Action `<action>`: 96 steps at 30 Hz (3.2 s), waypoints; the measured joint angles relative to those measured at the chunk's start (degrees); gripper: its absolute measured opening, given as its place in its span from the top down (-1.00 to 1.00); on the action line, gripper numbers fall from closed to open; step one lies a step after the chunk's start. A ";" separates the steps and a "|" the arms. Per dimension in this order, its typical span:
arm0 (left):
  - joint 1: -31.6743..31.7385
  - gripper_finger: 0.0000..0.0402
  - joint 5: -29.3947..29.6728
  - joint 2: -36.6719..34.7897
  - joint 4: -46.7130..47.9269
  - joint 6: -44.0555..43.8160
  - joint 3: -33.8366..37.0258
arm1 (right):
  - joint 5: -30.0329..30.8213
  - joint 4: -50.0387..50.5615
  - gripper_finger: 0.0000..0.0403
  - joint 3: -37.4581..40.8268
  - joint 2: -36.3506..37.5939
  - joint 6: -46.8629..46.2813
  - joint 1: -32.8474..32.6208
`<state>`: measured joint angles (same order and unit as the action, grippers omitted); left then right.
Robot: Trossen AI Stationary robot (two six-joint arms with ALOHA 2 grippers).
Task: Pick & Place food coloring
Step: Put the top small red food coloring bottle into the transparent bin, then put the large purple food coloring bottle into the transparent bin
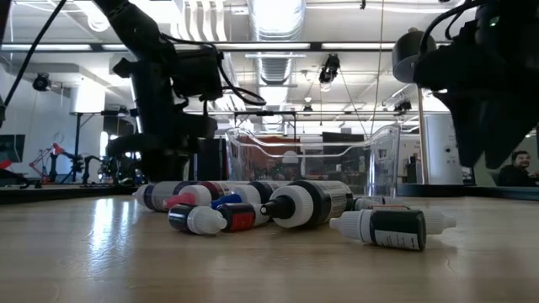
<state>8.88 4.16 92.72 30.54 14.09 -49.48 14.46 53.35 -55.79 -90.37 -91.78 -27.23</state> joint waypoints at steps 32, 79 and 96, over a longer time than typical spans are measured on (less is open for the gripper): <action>2.25 -0.03 -2.41 1.51 -3.87 -26.59 -26.84 | 9.14 2.78 -0.09 6.54 14.61 5.18 0.03; -11.49 -0.08 -8.80 -18.79 -27.22 5.44 22.61 | -1.97 -5.21 -0.09 -18.07 -15.49 20.23 0.12; -11.33 0.30 -8.91 -9.07 -17.35 5.60 14.07 | -1.76 5.42 -0.09 -17.89 -15.11 24.95 0.01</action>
<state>-2.45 -4.75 83.65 13.19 19.70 -35.41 12.69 58.77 -73.69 -105.49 -66.83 -27.22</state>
